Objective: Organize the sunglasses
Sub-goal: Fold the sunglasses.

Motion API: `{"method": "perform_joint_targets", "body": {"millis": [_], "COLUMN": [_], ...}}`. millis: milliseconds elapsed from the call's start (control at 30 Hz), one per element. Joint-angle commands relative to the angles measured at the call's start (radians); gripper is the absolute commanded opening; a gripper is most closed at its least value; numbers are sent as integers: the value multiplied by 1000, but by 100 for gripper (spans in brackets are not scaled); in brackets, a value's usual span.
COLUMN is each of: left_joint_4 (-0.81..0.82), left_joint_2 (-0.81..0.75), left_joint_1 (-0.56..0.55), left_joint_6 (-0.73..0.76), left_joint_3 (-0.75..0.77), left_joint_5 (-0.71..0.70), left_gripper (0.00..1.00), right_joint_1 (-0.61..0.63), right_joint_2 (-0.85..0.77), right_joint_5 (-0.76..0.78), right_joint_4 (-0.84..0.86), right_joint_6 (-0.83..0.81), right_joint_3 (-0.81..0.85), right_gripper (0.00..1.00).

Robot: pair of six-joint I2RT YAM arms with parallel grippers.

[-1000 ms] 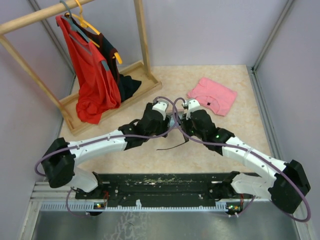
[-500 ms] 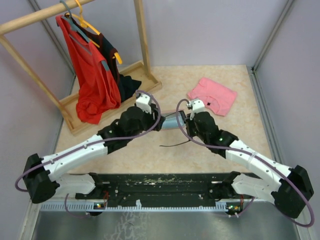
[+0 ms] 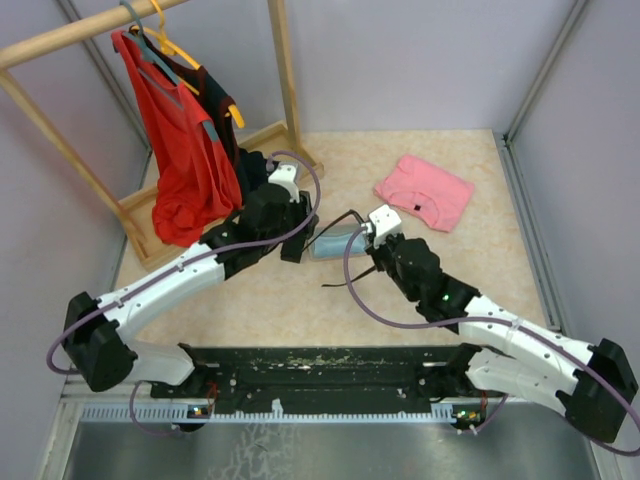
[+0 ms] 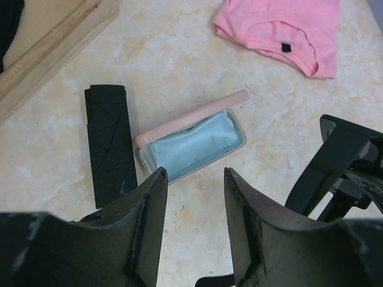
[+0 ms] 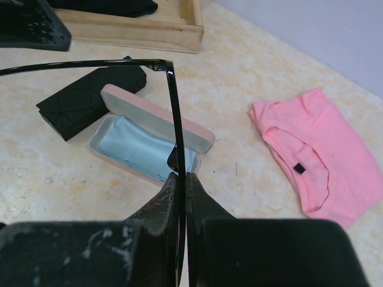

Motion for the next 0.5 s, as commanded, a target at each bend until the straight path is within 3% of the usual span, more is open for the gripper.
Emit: {"method": "perform_joint_targets", "body": {"millis": [0,467], "left_joint_4": [-51,-65], "left_joint_2": [61,183], "left_joint_1": [-1,-96], "left_joint_6": [24,8], "left_joint_3": [60,103], "left_joint_5": [33,-114], "left_gripper": [47,44], "right_joint_1": [38,73], "right_joint_2": [30,120], "right_joint_5": [77,151], "right_joint_4": [122,131], "right_joint_6": [-97,-14], "right_joint_3": [58,129], "right_gripper": [0,0]}}
